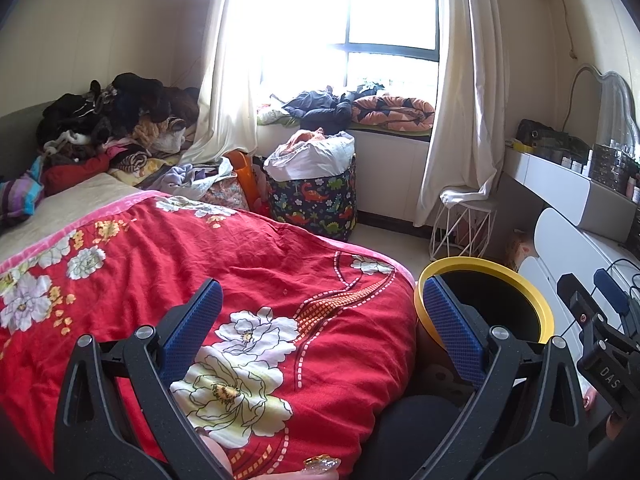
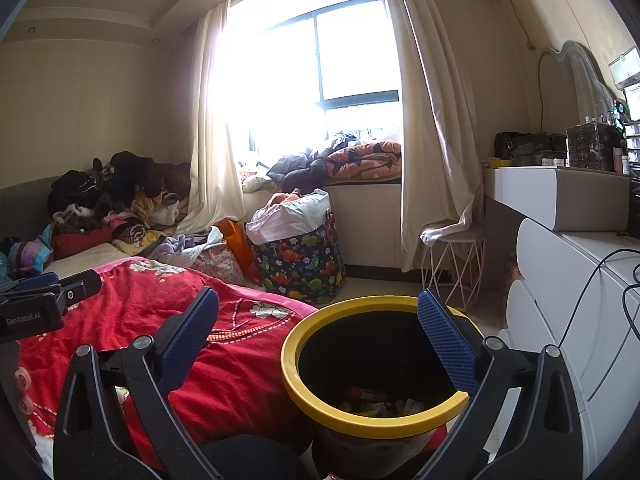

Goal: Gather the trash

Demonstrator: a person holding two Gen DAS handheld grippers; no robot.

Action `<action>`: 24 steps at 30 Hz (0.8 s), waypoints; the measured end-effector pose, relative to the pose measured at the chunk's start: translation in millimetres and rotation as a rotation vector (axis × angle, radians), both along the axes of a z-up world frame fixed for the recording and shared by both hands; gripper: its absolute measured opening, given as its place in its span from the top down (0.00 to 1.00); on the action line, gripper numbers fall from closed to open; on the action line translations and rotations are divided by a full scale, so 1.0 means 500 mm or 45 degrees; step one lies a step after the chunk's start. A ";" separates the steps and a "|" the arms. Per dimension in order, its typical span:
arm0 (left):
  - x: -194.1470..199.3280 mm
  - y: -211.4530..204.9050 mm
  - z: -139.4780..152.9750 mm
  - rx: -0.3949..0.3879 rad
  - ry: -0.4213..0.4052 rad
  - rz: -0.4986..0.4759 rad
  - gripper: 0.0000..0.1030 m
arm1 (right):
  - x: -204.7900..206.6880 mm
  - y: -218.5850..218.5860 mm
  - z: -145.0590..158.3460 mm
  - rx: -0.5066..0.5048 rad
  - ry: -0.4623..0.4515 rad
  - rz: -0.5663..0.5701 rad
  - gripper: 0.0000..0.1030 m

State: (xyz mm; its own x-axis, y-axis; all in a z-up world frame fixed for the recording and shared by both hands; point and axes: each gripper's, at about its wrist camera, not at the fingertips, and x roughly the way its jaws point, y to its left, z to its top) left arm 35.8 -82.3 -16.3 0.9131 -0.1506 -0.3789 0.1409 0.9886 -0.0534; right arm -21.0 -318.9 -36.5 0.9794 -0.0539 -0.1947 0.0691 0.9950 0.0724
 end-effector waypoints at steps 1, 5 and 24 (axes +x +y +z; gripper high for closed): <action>0.001 0.002 0.000 0.001 0.002 -0.002 0.11 | 0.000 0.000 0.000 0.001 0.000 0.001 0.06; 0.001 0.001 0.000 0.001 0.001 -0.002 0.11 | 0.001 -0.001 0.000 0.001 -0.001 -0.001 0.06; 0.000 -0.001 0.000 -0.003 0.001 0.001 0.11 | 0.002 -0.006 0.002 0.003 -0.002 -0.001 0.06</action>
State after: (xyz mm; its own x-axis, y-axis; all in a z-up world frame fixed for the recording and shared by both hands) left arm 35.9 -82.6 -16.4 0.9130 -0.1509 -0.3790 0.1404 0.9885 -0.0555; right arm -20.1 -322.0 -35.8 0.9797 -0.0537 -0.1930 0.0694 0.9947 0.0753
